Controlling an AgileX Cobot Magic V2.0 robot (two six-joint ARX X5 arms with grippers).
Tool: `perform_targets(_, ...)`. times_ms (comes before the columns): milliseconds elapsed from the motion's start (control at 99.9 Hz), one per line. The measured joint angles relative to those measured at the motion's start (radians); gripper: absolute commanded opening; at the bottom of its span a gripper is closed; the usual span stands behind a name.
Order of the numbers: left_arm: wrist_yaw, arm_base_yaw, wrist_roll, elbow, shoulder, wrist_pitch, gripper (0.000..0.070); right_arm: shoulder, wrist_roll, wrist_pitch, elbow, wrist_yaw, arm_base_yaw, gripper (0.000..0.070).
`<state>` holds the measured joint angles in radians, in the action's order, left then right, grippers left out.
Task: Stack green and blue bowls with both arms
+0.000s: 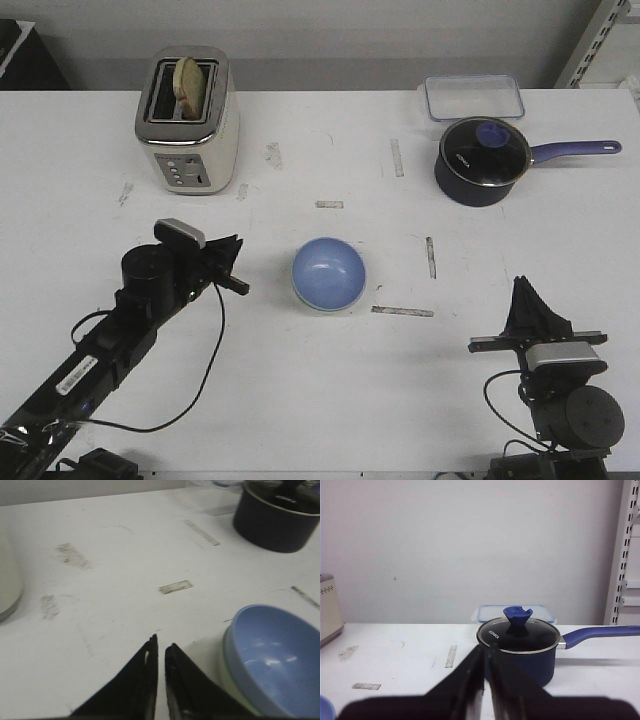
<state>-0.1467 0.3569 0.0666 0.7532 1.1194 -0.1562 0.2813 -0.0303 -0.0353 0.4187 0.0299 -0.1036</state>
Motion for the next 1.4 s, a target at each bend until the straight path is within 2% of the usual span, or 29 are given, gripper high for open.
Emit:
perform_targets(160,0.06,-0.084,-0.002,-0.121,-0.143,0.003,0.0001,0.0,0.0,0.0,0.0,0.0,0.0,0.0011)
perform_targets(561,0.077,-0.298,-0.002,-0.399,-0.671,0.024,0.0001,0.0,0.0,0.0,0.0,0.0,0.0,0.0011)
perform_targets(691,0.076,-0.309,-0.002,-0.407,-0.814,0.068,0.0001,0.0,0.0,0.0,0.0,0.0,0.0,0.0011)
perform_targets(991,0.076,-0.309,-0.002,-0.407,-1.019,0.066,0.0001,0.0,0.0,0.0,0.0,0.0,0.0,0.0011)
perform_targets(1311,0.077,-0.305,-0.003,-0.408,-1.068,0.093,0.0001,0.0,0.0,0.0,0.0,0.0,0.0,0.0011)
perform_targets(1401,0.106,-0.28,-0.034,-0.423,-1.069,0.092,0.0001,0.0,0.0,0.0,0.0,0.0,0.0,0.0011)
